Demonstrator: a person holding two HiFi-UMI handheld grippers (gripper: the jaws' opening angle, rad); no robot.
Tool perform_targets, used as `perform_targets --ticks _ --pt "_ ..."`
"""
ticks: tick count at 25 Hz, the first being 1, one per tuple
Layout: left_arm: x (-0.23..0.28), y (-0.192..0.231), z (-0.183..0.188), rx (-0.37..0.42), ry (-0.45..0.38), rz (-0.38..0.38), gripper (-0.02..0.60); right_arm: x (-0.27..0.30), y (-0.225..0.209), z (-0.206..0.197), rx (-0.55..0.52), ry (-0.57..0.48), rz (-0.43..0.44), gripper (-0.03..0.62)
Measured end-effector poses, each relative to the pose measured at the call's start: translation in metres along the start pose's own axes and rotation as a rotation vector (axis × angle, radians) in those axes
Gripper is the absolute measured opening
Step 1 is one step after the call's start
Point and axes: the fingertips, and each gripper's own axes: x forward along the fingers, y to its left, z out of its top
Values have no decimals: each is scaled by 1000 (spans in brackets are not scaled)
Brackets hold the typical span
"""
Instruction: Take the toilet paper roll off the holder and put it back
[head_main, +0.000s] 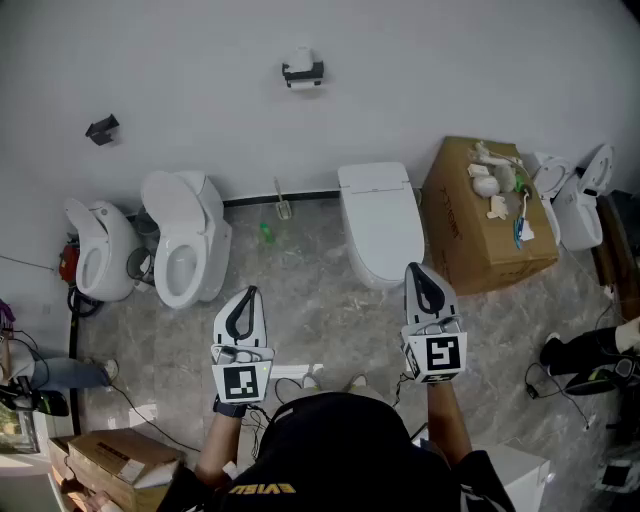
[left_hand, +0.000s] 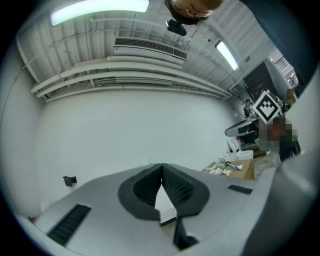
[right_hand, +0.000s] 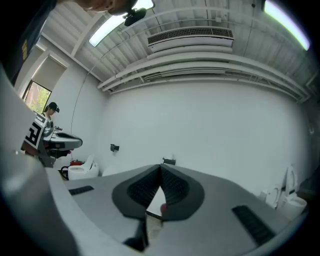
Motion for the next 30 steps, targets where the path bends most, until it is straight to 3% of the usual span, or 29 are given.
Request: perform_targets --ticks 8,21,23,26,30 --pt "-13 -2 -13 41 66 -27 11 -11 -1 -8 1 22 -8 -8" --pt "-15 -3 -21 12 115 -22 11 -16 -10 -1 51 -15 -24 0" --pt "-17 -4 -22 1 109 -36 11 -16 -6 -2 59 -7 -11 76" --pt "-18 -4 -21 -20 106 -46 11 -16 -5 -5 71 7 -2 104" --pt "-17 -3 -15 -37 108 -41 11 -17 -7 -2 85 5 2 222"
